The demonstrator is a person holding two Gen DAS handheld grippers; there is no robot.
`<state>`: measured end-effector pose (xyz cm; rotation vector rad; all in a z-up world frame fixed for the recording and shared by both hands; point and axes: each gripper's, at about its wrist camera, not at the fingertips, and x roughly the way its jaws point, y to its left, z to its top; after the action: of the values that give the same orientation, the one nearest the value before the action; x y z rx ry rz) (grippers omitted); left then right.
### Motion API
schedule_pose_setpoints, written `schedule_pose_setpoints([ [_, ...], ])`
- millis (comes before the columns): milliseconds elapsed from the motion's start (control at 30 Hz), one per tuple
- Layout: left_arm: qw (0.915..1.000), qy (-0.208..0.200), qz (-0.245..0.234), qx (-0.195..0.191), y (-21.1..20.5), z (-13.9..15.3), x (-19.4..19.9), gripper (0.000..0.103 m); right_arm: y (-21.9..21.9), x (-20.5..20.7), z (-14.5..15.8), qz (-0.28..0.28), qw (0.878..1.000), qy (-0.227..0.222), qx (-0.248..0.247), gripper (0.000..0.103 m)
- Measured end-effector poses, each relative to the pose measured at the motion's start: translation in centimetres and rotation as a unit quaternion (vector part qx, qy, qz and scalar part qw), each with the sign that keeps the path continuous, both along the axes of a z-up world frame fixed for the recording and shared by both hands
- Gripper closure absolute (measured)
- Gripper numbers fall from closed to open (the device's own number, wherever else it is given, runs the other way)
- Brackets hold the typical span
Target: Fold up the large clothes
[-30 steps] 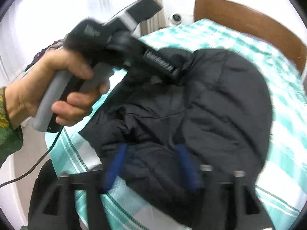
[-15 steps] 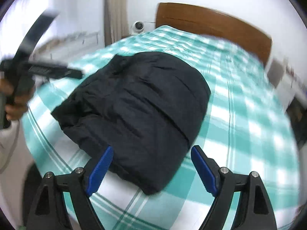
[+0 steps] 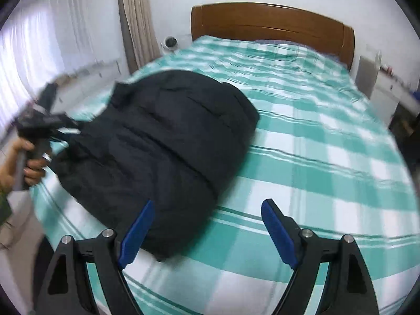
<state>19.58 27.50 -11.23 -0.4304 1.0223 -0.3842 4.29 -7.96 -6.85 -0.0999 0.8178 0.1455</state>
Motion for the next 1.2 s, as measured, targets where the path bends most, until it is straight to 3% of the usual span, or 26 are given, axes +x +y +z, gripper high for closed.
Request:
schedule_pose_setpoints([
  [67, 1.0000, -0.005, -0.001, 0.005, 0.1, 0.1, -0.5, 0.003, 0.5, 0.0, 0.5, -0.002, 0.999, -0.008, -0.036, 0.018],
  [267, 0.9991, -0.023, -0.014, 0.032, -0.3, 1.3, -1.0, 0.003, 0.8, 0.1, 0.7, -0.010, 0.997, -0.012, -0.078, 0.018],
  [433, 0.9982, -0.029, -0.029, 0.045, -1.1, 1.8, -0.9, 0.003, 0.4, 0.1, 0.7, -0.013, 0.996, -0.010, -0.089, 0.018],
  [600, 0.9984, -0.027, -0.048, 0.009, -2.1, 2.3, -0.2, 0.003, -0.3, 0.5, 0.4, -0.012, 0.998, 0.001, -0.059, 0.018],
  [667, 0.9983, -0.024, -0.052, 0.012, -2.8, 2.0, 0.4, 0.002, -1.0, 1.0, 0.0, -0.012, 1.000, 0.010, -0.015, 0.018],
  [833, 0.9954, 0.026, -0.065, 0.065, -4.0, -2.5, 2.7, 0.001, -2.8, 2.4, -2.2, -0.023, 0.994, 0.050, 0.094, 0.018],
  [933, 0.9966, 0.054, -0.056, 0.028, -3.2, -4.9, 3.3, 0.000, -4.2, 3.4, -4.0, -0.030, 0.984, 0.065, 0.166, 0.018],
  [1067, 0.9941, 0.076, -0.076, -0.018, -3.3, -7.4, 4.2, 0.000, -5.7, 6.2, -8.3, -0.009, 0.952, 0.097, 0.289, 0.018],
  [1200, 0.9913, 0.084, -0.086, -0.052, -3.9, -8.9, 5.2, 0.000, -6.3, 8.7, -12.5, 0.005, 0.900, 0.116, 0.420, 0.013],
])
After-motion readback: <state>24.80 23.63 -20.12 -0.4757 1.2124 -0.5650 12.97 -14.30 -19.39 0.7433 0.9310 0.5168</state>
